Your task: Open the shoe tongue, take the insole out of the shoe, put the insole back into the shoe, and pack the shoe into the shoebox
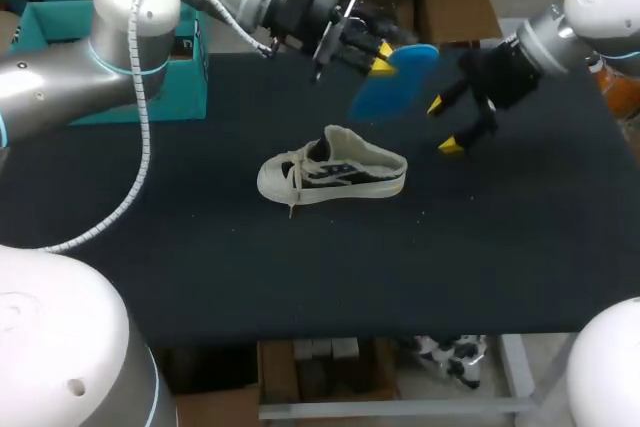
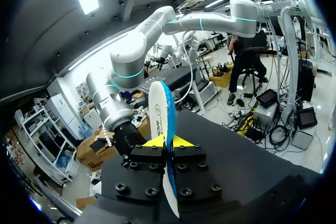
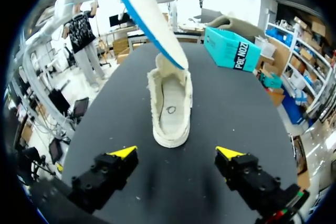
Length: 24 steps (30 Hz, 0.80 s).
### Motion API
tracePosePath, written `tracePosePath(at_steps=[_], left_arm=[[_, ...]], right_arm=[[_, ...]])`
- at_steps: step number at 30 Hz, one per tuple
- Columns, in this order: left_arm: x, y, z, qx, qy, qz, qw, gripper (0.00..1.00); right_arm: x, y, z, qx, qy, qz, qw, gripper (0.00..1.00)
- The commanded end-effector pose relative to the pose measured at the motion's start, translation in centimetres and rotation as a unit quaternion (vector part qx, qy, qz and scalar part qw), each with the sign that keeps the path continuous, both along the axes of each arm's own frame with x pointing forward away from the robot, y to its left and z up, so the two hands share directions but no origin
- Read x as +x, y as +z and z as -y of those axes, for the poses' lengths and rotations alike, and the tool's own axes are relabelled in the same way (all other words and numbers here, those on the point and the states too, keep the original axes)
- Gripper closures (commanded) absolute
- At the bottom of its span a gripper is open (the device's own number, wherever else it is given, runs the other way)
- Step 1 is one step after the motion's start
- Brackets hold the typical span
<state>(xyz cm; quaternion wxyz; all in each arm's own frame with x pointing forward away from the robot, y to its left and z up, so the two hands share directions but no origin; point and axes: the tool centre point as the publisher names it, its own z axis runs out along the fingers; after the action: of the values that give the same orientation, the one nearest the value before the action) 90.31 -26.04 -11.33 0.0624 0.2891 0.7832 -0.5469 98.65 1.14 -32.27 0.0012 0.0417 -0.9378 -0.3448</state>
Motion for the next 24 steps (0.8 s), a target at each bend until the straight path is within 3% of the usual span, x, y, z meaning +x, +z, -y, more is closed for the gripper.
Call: tracePosePath(at_steps=[1, 8, 9, 13, 19, 24], left_arm=[[-1.6, 1.1, -1.5, 0.04, 0.052, 0.003, 0.998, 1.0], [-1.6, 1.1, -1.5, 0.04, 0.052, 0.003, 0.998, 1.0], [-1.8, 0.6, -2.4, 0.022, 0.047, 0.009, 0.999, 1.0], [-2.0, -0.5, -6.4, -0.07, 0.056, -0.015, 0.996, 1.0], [-2.1, -1.3, -10.0, -0.113, 0.087, -0.031, 0.989, 1.0], [-2.4, -0.7, -11.8, -0.126, 0.105, -0.036, 0.986, 1.0]], right_arm=[[0.7, 0.3, -0.1, -0.01, 0.022, -0.02, 1.0, 0.0], [1.2, 1.1, 0.0, -0.024, 0.027, -0.016, 0.999, 0.0], [1.2, 1.3, 0.0, -0.033, 0.027, -0.016, 0.999, 0.0], [1.5, 2.0, -0.5, -0.056, 0.031, -0.019, 0.998, 0.0], [1.8, 2.4, -2.0, -0.079, 0.038, -0.017, 0.996, 0.0], [2.1, 2.4, -3.9, -0.094, 0.048, -0.011, 0.994, 0.0]])
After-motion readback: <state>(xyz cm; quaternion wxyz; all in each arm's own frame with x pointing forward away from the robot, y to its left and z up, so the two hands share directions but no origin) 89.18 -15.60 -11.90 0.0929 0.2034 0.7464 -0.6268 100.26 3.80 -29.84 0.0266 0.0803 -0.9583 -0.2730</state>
